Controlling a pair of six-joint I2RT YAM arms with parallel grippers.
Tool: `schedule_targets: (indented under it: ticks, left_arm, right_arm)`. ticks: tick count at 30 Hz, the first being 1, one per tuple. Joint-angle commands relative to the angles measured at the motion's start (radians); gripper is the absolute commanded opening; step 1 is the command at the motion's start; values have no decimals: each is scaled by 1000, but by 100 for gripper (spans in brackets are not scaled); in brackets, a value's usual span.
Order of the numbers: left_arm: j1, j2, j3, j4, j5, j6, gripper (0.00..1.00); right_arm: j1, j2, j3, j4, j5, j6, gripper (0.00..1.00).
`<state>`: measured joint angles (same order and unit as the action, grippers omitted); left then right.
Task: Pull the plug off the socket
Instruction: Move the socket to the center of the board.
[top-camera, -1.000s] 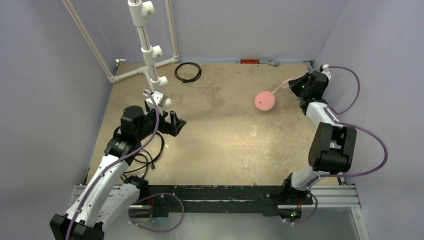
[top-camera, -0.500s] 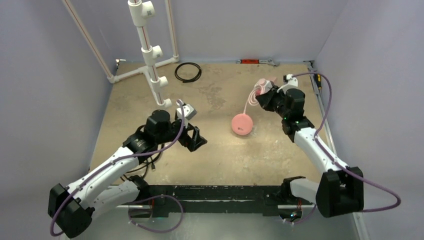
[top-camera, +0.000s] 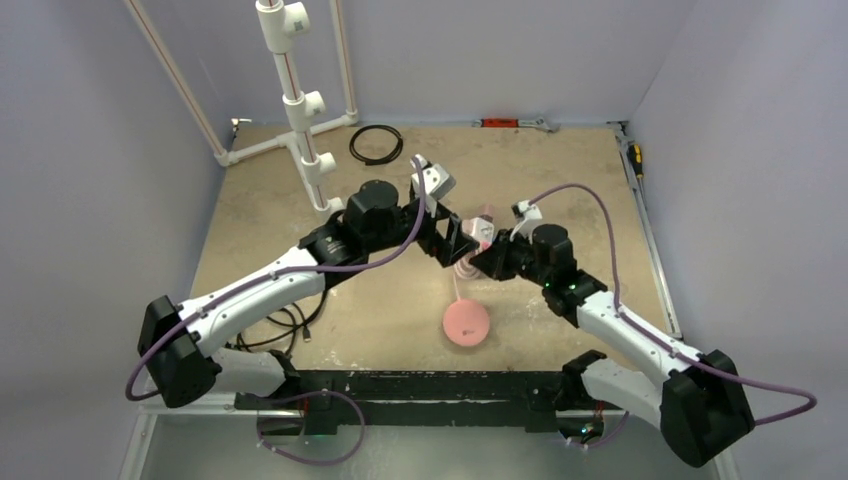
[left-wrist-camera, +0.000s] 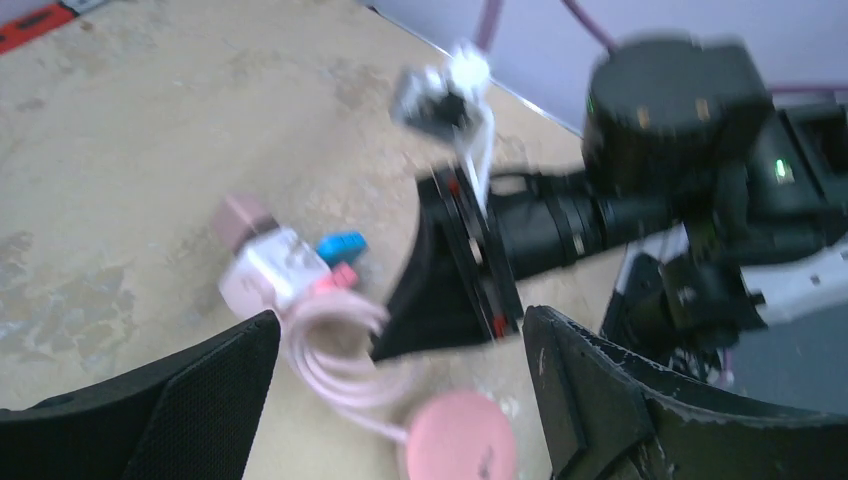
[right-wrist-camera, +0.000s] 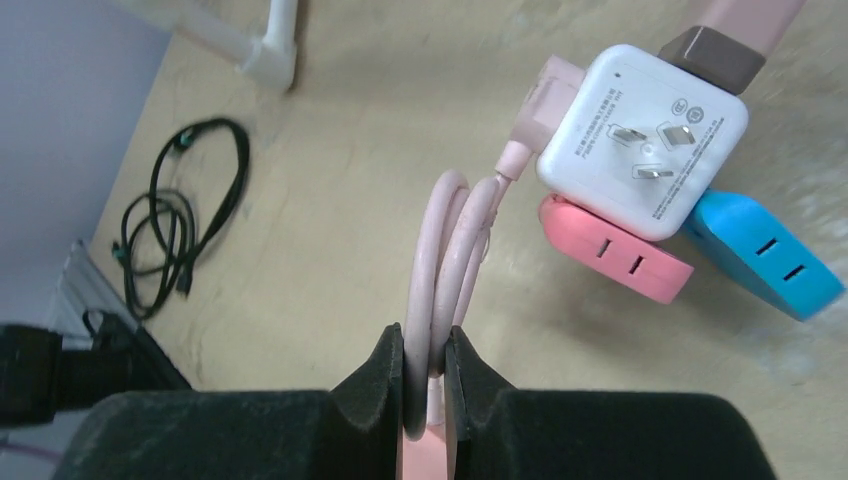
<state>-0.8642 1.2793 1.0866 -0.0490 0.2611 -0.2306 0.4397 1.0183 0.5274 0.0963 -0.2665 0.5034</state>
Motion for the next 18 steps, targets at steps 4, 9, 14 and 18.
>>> schedule_targets:
  ticks: [4, 9, 14, 18]
  left_arm:
    - [3, 54, 12, 121, -175, -63, 92]
    - [4, 85, -52, 106, -186, -97, 93]
    - [5, 145, -48, 70, -213, -151, 94]
    - [7, 149, -51, 54, -283, -154, 94]
  right_arm:
    - [126, -46, -130, 213, -68, 52, 0]
    - [194, -55, -176, 225, -85, 47, 0]
    - [214, -72, -221, 232, -98, 73, 0]
    - [215, -130, -212, 152, -44, 81, 43]
